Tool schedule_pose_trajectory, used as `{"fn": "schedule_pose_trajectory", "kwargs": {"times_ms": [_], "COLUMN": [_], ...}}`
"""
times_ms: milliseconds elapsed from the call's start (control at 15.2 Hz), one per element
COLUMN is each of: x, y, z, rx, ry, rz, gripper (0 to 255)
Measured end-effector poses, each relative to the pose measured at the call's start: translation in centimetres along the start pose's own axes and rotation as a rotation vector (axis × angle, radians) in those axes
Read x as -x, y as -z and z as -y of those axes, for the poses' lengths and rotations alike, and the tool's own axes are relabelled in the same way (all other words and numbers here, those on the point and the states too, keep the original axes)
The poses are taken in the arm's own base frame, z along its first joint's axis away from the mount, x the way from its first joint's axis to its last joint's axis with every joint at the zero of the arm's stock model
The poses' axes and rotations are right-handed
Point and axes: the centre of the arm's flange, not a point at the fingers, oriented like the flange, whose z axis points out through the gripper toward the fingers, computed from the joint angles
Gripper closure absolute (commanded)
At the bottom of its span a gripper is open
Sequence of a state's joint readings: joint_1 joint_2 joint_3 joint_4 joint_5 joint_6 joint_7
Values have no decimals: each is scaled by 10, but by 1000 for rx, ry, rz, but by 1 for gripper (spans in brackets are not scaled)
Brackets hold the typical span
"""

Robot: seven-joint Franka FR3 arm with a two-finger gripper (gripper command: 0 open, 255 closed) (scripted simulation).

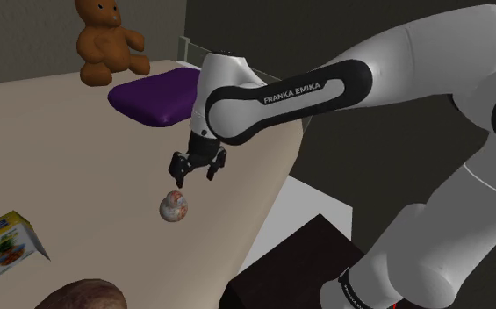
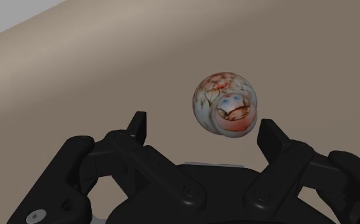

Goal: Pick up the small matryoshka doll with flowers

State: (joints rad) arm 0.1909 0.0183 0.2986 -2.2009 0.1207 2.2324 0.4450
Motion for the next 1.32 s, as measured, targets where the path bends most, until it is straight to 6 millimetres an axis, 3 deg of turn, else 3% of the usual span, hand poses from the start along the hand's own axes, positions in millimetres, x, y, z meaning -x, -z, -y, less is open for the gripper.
{"fn": "schedule_pose_trajectory", "kwargs": {"times_ms": [264,726,792,1320], "x": [-19,-19,-19,-20], "y": [-21,-59,-61,-61], "z": [33,37,37,38], "rx": [-12,-14,-14,-15], "ry": [3,3,3,4], "rz": [5,6,6,4], "gripper": [0,0,255,255]}}
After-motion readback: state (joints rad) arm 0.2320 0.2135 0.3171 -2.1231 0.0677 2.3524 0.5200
